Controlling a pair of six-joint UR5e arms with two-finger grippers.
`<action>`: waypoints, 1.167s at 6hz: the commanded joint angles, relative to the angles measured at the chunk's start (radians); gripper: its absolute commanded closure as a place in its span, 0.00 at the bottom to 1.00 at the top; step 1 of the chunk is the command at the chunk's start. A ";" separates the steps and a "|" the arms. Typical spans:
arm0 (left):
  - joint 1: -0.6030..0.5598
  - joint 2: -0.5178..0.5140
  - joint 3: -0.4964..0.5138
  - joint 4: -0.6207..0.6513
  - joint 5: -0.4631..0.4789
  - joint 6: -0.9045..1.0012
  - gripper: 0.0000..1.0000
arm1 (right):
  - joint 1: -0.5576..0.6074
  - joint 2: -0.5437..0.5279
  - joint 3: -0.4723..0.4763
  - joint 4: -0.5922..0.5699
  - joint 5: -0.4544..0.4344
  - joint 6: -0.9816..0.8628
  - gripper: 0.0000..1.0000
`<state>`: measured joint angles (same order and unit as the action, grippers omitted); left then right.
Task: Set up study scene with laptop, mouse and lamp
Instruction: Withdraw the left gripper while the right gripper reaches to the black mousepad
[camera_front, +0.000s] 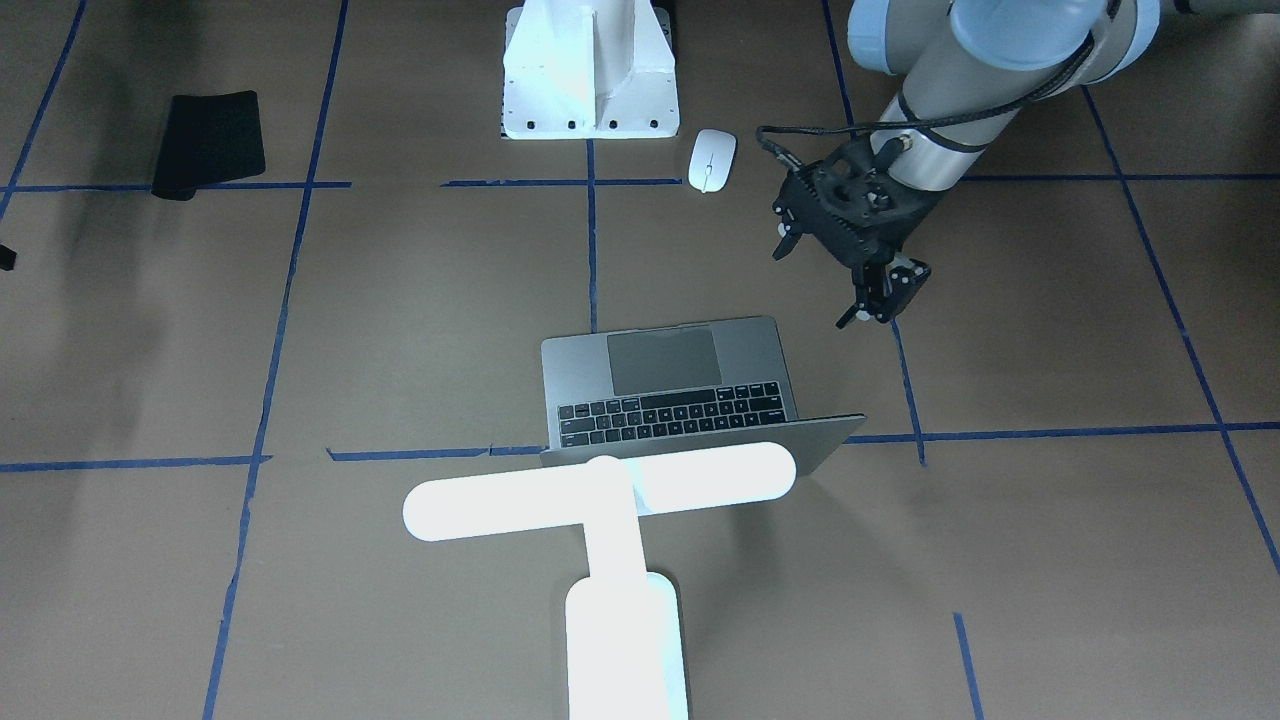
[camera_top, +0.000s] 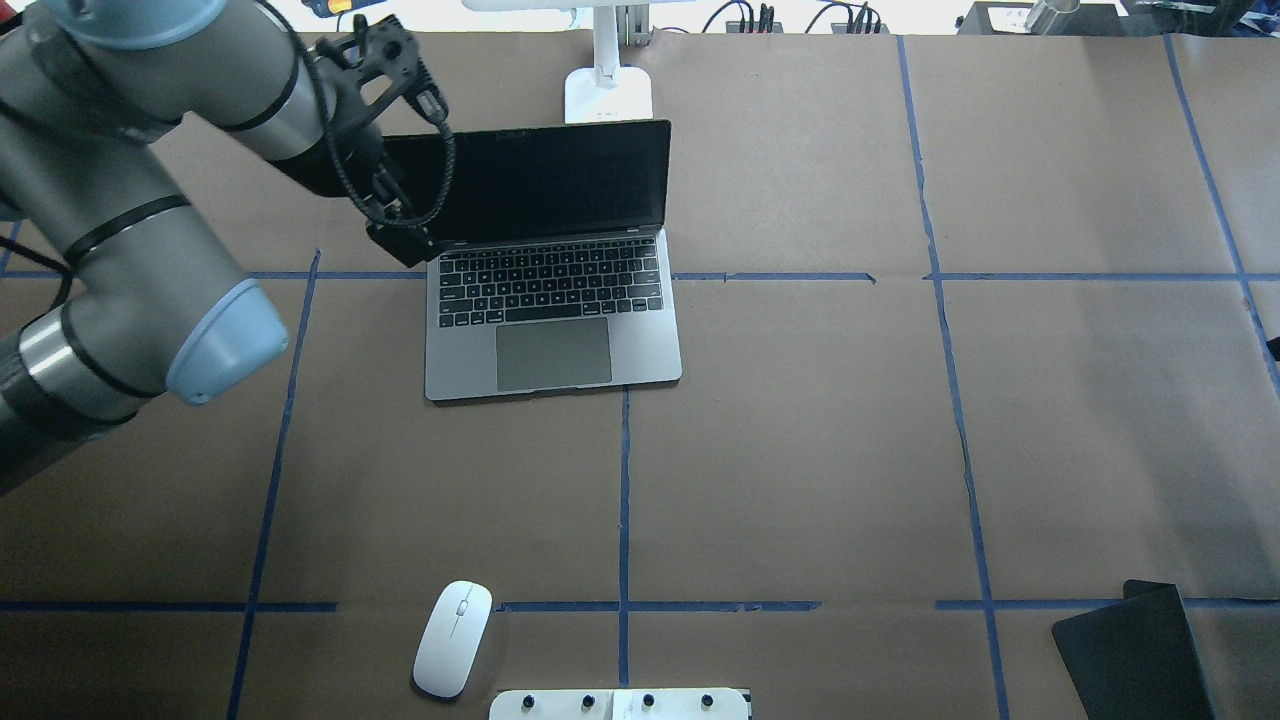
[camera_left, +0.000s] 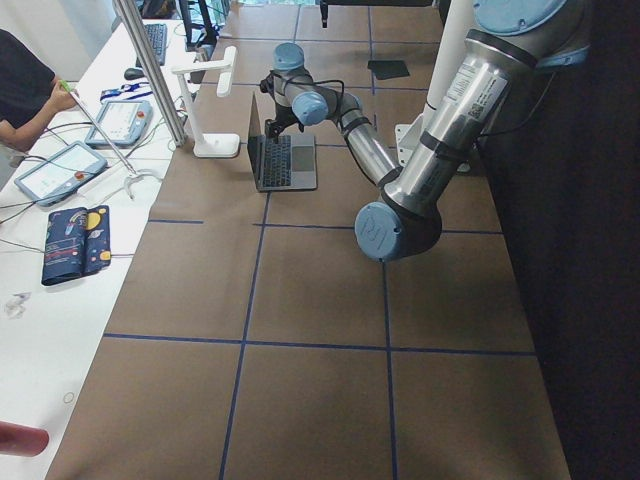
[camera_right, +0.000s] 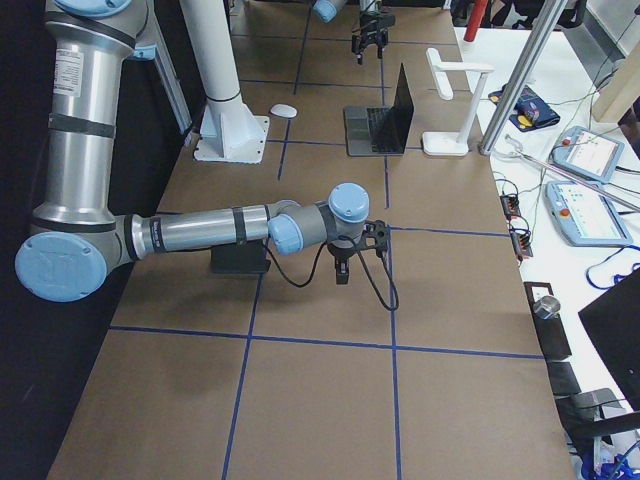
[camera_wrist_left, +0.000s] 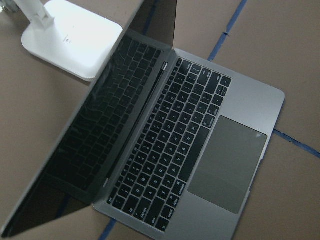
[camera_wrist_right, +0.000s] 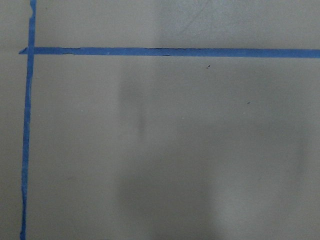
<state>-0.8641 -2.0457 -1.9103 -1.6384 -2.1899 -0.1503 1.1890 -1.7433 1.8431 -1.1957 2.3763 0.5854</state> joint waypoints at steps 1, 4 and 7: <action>0.000 0.125 -0.105 0.000 -0.011 -0.072 0.00 | -0.217 -0.120 0.011 0.369 -0.177 0.435 0.00; 0.011 0.182 -0.173 -0.001 -0.011 -0.288 0.00 | -0.414 -0.347 0.153 0.532 -0.229 0.789 0.01; 0.022 0.187 -0.187 0.034 -0.102 -0.469 0.00 | -0.632 -0.381 0.125 0.541 -0.362 0.812 0.05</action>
<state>-0.8454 -1.8602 -2.0934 -1.6156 -2.2601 -0.5659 0.6218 -2.1157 1.9847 -0.6576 2.0644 1.3932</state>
